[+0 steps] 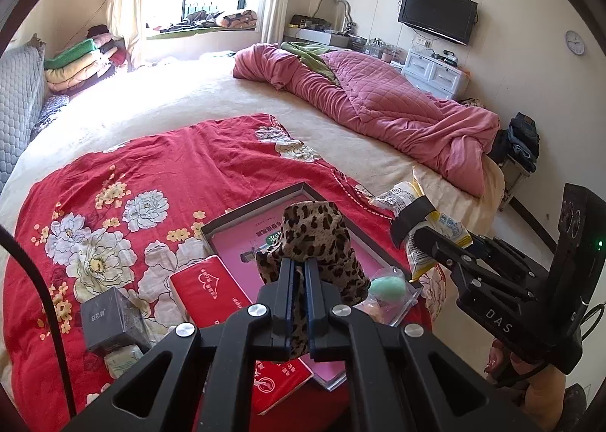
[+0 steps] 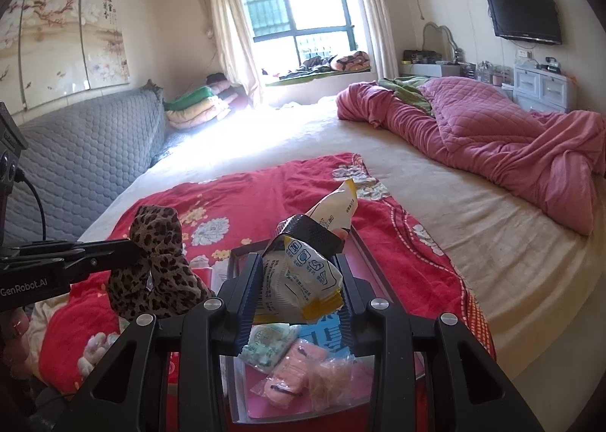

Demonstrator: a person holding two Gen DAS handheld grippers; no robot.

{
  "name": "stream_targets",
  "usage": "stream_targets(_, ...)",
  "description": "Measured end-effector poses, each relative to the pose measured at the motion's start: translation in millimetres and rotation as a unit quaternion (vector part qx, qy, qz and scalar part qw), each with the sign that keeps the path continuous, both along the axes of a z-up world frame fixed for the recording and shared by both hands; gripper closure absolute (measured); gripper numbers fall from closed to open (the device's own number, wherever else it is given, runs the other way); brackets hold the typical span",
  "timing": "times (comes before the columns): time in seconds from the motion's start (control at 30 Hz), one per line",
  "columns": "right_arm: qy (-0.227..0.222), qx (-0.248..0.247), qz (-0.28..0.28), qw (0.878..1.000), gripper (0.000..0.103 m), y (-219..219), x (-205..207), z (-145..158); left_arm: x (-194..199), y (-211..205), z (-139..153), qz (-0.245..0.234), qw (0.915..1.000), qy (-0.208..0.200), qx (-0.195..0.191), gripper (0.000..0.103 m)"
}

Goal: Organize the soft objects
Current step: 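Carry the scrunchie and white snack bag over the pink tray with both tools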

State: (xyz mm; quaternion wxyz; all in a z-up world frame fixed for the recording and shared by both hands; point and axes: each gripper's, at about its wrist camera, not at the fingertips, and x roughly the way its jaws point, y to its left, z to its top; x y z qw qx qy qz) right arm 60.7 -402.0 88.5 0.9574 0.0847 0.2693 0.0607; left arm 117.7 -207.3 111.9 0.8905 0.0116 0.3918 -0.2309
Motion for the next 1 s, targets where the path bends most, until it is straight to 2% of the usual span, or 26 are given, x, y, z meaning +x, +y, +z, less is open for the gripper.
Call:
stream_targets(0.47, 0.02, 0.015, -0.008, 1.0, 0.065, -16.7, 6.4, -21.5, 16.5, -36.0, -42.0, -0.03, 0.998, 0.053, 0.016, 0.098)
stream_targets(0.53, 0.021, 0.019, -0.01, 1.0, 0.068, -17.8, 7.7, -23.1, 17.4, -40.7, -47.5, -0.035, 0.9974, 0.059, 0.022, 0.098)
stream_targets(0.6, 0.018, 0.019, -0.009, 1.0, 0.079, -17.9, 8.5, -24.5, 17.9, -43.9, -52.4, -0.036, 0.9971, 0.063, 0.025, 0.098)
stream_targets(0.63, 0.022, 0.015, -0.012, 1.0, 0.079, -17.6, 9.7, -26.5, 18.8, -45.7, -56.1, -0.034, 0.9968, 0.065, 0.031, 0.098)
stream_targets(0.7, 0.046, 0.007, -0.016, 0.999, 0.079, -17.4, 16.7, -37.2, 22.0, -48.3, -63.9, -0.032, 0.9961, 0.073, 0.038, 0.098)
stream_targets(0.83, 0.088, 0.032, -0.016, 0.996, 0.08, -27.0, 25.4, -70.8, 27.3, -47.5, -79.5, -0.025, 0.9947, 0.091, 0.041, 0.098)
stream_targets(1.0, 0.144, 0.035, -0.017, 0.989, 0.08, -33.5, 30.7, -99.9, 25.2, -49.4, -87.3, -0.031, 0.9939, 0.096, 0.044, 0.098)
